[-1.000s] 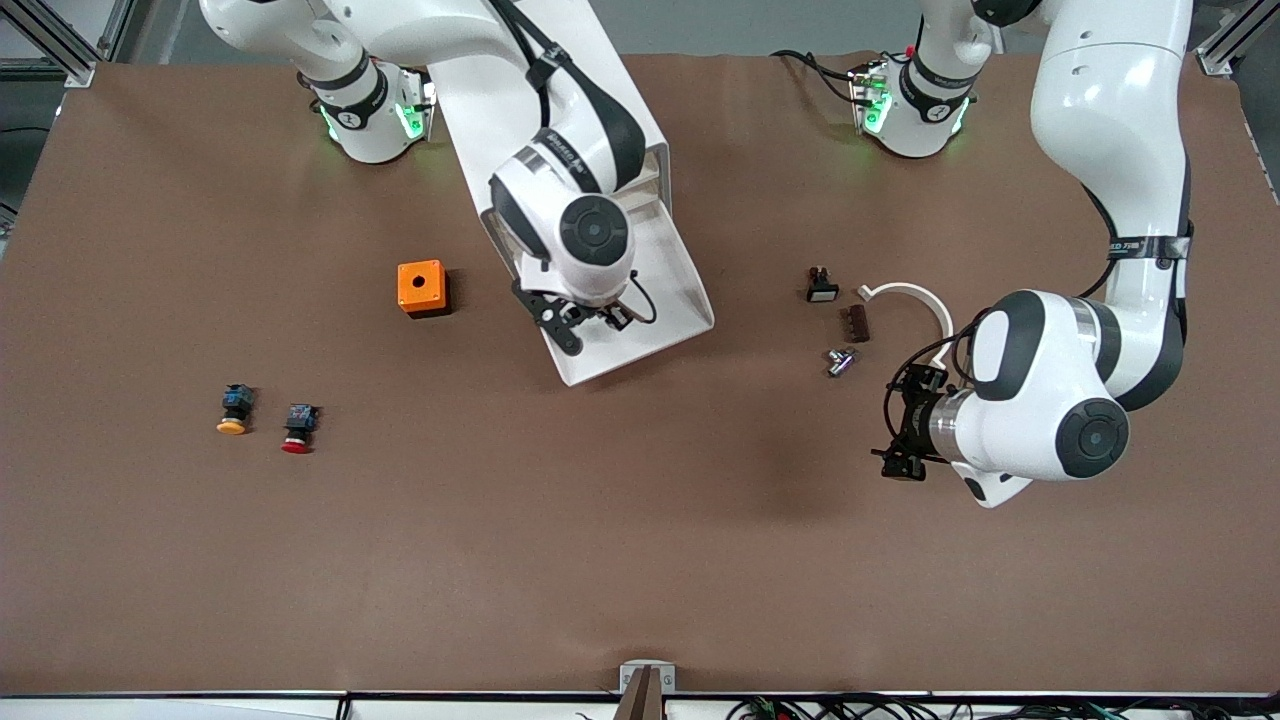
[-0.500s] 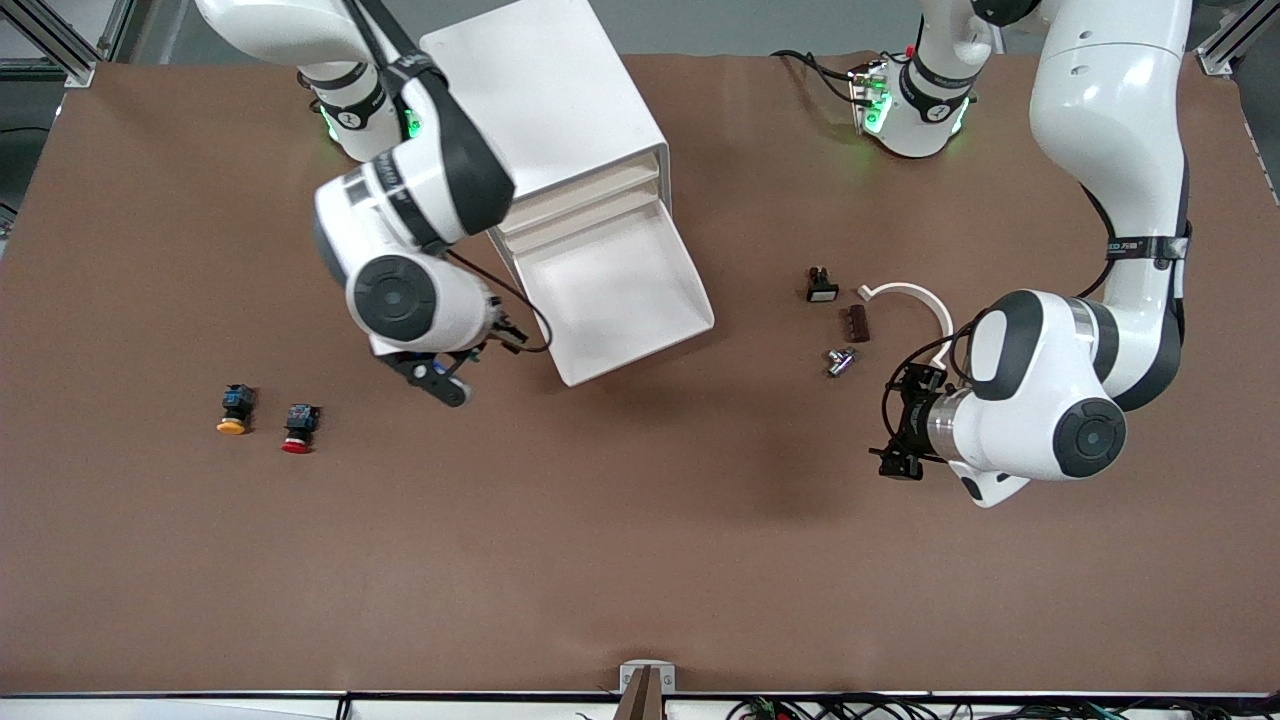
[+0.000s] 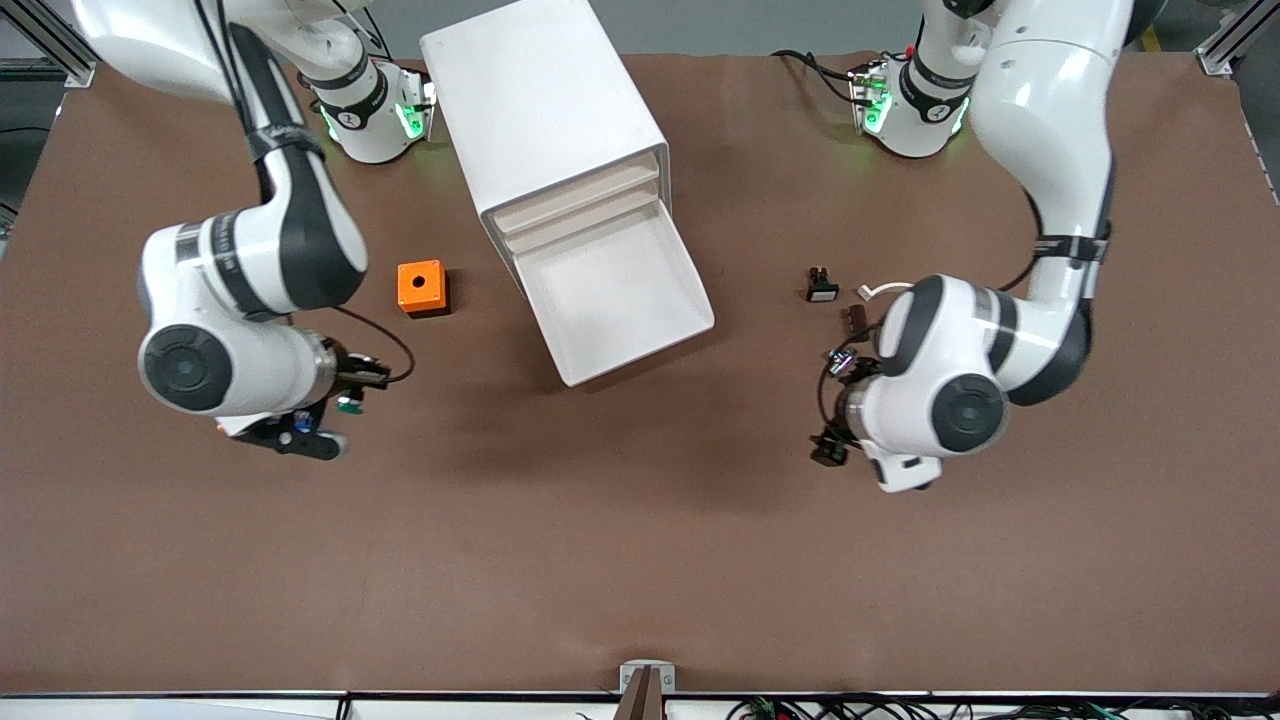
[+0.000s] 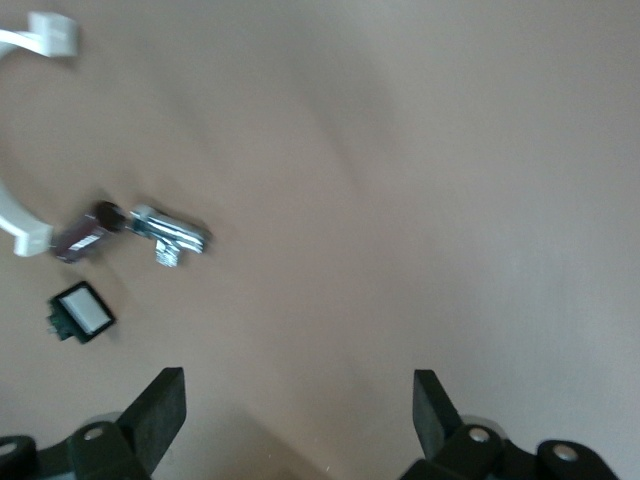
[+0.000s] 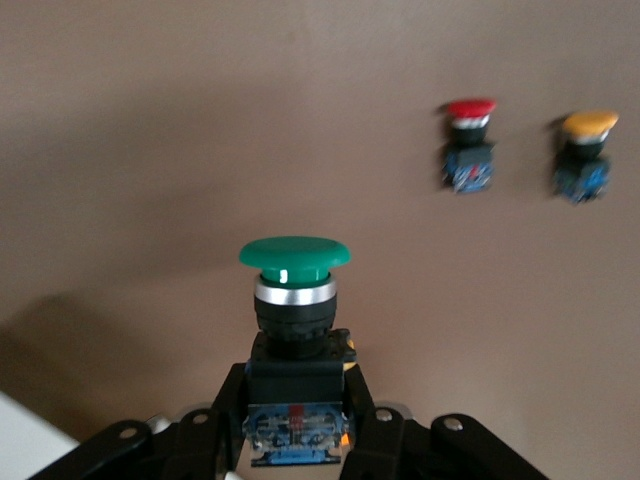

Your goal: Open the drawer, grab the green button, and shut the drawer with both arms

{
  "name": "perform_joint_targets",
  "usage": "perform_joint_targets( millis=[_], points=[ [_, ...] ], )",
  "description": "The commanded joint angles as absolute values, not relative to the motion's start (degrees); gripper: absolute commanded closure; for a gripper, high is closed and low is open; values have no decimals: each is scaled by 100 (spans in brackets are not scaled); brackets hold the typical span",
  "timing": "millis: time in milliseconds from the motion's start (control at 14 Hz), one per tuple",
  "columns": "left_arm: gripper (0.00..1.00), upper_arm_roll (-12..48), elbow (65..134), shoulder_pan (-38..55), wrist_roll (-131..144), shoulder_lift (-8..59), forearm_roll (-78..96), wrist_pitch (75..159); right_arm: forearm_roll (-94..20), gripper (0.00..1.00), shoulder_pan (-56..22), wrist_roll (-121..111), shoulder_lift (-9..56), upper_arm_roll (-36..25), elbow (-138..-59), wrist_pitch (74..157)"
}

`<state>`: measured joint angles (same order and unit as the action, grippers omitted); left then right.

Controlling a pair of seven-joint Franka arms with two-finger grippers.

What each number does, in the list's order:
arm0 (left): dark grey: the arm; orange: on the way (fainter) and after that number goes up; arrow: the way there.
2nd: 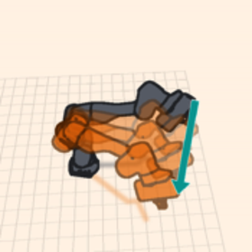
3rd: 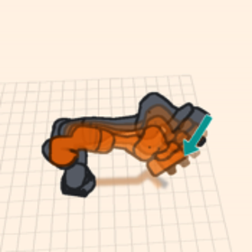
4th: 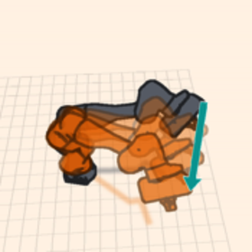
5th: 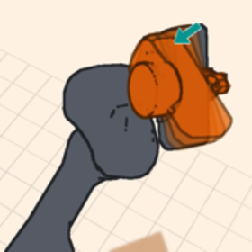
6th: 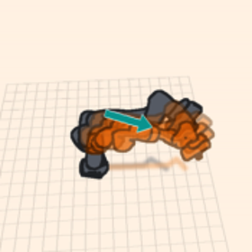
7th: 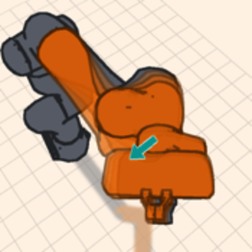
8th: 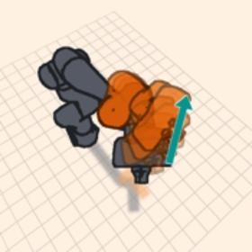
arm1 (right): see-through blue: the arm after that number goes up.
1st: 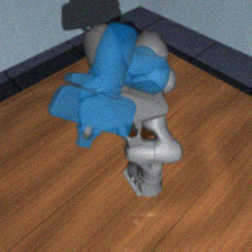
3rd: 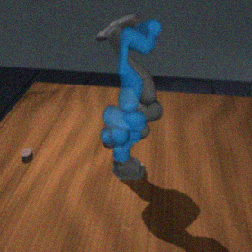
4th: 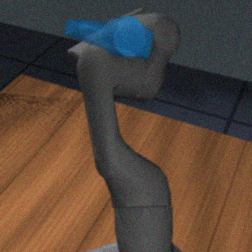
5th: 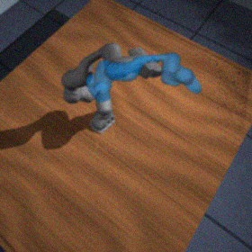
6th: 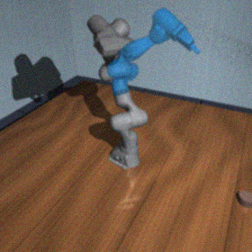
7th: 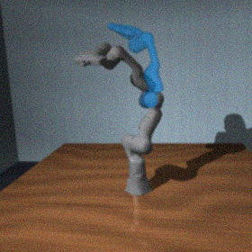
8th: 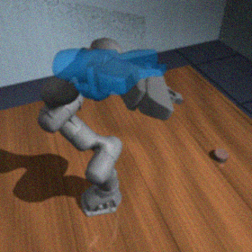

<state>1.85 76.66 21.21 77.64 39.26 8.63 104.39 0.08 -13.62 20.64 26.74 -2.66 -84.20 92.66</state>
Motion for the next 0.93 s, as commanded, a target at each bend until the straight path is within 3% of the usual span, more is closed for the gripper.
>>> perform_joint_targets(
  millis=[0,286,857],
  points=[
    [0,272,7909,2363,7322,3964,756,10949,272,80,-1074,1435,2531,-149,-8928,9815],
    [0,431,8339,2995,6603,4095,747,11881,272,80,-721,660,2531,-149,-9675,10729],
    [0,1028,9237,3234,5915,4061,791,12744,272,80,-598,413,2584,-149,-10819,12891]
  ],
)
